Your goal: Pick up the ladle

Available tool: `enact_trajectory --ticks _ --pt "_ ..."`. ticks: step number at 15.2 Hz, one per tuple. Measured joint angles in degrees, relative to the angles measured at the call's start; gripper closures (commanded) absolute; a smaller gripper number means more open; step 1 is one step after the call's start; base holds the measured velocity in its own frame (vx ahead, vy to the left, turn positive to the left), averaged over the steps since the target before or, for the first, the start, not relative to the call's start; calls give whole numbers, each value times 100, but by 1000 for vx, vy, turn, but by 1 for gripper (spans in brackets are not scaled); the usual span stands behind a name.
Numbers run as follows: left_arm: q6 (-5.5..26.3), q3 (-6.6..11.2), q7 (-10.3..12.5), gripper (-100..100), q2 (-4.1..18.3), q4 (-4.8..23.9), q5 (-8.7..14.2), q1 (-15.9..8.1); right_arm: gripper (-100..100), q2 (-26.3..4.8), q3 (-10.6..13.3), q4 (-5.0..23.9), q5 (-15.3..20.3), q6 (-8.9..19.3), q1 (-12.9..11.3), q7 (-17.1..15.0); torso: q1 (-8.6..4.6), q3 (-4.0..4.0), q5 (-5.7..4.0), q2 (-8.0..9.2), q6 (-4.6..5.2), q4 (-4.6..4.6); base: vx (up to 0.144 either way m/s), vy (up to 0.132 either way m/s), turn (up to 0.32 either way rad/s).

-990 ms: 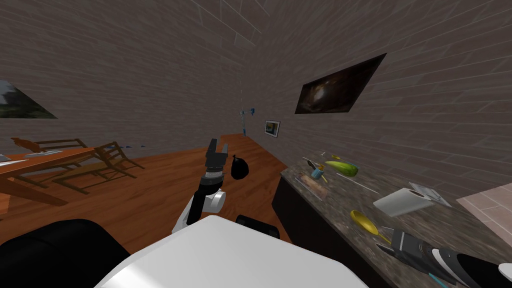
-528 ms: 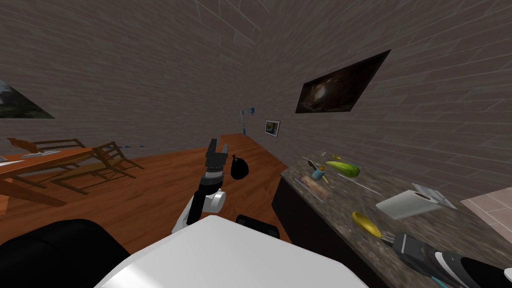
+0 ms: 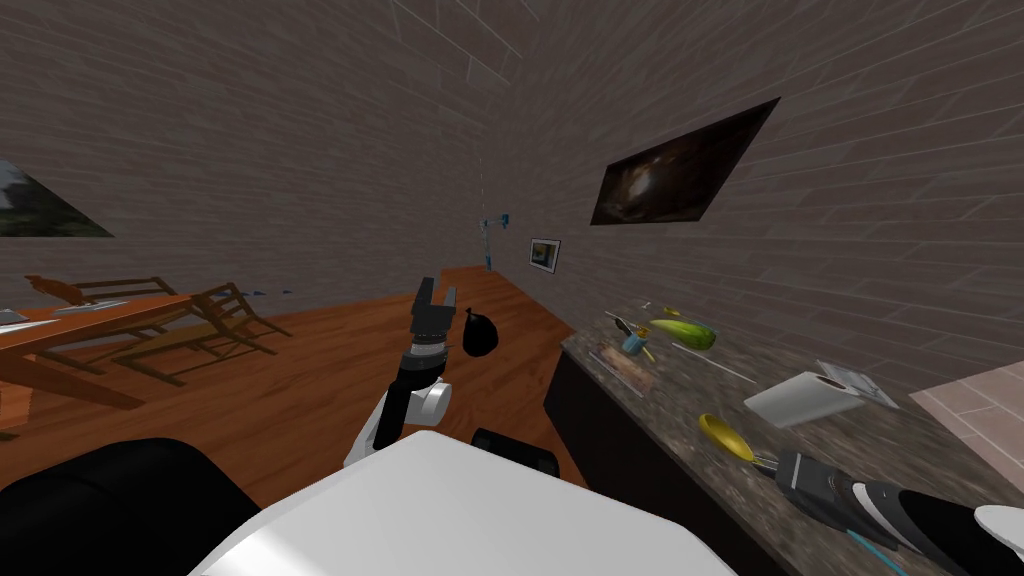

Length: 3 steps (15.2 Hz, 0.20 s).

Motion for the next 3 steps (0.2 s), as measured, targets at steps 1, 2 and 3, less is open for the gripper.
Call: enact_trajectory --ticks 1,2,3 --pt "0 0 0 0 0 0 0 0 100 26 -57 30 122 -74 -63 -65 1 -1 0 -1 0 0 -59 11 -2" --pt "0 0 0 0 0 0 0 0 100 67 -115 92 252 -164 -149 -115 2 -1 0 -1 1 0 -65 9 -4" --pt "0 0 0 0 0 0 0 0 100 93 -173 122 386 -248 -218 -182 2 0 0 1 2 0 -39 4 3"
